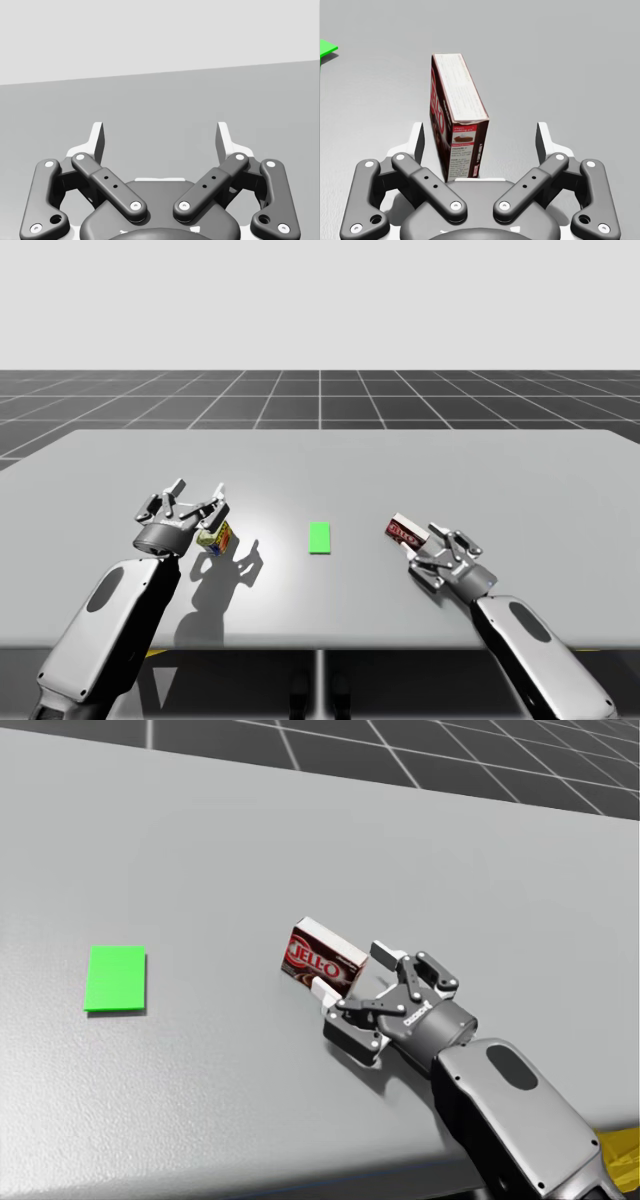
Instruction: Look at the card. If it is red, pick the object on the left. If it is green, pick the object on the right.
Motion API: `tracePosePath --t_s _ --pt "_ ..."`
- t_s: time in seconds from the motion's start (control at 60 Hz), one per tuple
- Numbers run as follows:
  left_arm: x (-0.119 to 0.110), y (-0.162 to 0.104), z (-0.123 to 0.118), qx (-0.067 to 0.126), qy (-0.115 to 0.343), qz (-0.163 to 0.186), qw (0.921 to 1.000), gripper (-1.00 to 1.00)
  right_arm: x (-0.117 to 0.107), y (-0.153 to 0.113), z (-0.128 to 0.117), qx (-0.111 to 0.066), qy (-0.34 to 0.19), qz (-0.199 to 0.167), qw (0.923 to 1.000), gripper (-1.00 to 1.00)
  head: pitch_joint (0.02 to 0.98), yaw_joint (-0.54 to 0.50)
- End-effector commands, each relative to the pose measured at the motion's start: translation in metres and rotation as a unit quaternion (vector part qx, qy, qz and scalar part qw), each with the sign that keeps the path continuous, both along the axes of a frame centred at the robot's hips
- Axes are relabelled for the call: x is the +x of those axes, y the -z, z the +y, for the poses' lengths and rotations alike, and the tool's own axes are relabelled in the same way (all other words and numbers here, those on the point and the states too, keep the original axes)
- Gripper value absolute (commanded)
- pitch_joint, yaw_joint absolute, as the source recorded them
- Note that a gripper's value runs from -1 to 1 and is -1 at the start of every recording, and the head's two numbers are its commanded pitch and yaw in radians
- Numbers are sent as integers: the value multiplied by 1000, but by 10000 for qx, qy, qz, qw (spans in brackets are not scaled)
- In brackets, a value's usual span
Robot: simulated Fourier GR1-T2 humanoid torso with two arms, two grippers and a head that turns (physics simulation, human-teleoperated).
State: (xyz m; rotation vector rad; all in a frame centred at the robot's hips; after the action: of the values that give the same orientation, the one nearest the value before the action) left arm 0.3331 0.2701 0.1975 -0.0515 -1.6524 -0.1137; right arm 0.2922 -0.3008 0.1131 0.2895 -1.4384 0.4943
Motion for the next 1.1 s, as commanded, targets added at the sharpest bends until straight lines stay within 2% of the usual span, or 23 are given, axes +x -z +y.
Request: tracePosePath --t_s 0.017,0.3,0.333,0.367,0.383,0.4,0.417,0.433,0.517,0.717,1.1 --pt "0 -1 1 -9 1 -15 10000 -1000 10 7 8 -90 -94 101 9999 -1000 819 -344" --pt "-1 -2 2 -20 -18 -24 10000 -1000 16 7 17 -211 -189 172 9994 -1000 819 -335" --pt "-1 -2 2 -17 -17 -24 10000 -1000 16 7 17 -273 -169 178 9993 -1000 819 -335" --pt "-1 -2 2 -16 -16 -23 10000 -1000 15 7 17 -337 -87 75 9994 -896 819 -335" --pt "-1 -2 2 -14 -15 -22 10000 -1000 14 7 16 -387 35 -85 9992 -552 818 -335" --pt "-1 -2 2 -13 -14 -20 10000 -1000 14 8 16 -385 128 -166 9990 453 818 -335" --pt "-1 -2 2 -12 -13 -17 10000 -1000 14 8 16 -389 93 -83 9992 790 818 -335" --pt "-1 -2 2 -12 -10 -14 10000 -1000 12 8 15 -387 53 29 9992 1000 817 -336" --pt "-1 -2 1 -5 -6 -7 10000 -1000 11 8 14 -443 3 140 9989 1000 814 -338" --pt "-1 -1 1 3 2 5 10000 -1000 11 10 12 -430 -8 249 9988 1000 790 -345" --pt "0 2 0 23 7 40 10000 -1000 11 12 9 -454 30 195 9988 1000 489 -399"
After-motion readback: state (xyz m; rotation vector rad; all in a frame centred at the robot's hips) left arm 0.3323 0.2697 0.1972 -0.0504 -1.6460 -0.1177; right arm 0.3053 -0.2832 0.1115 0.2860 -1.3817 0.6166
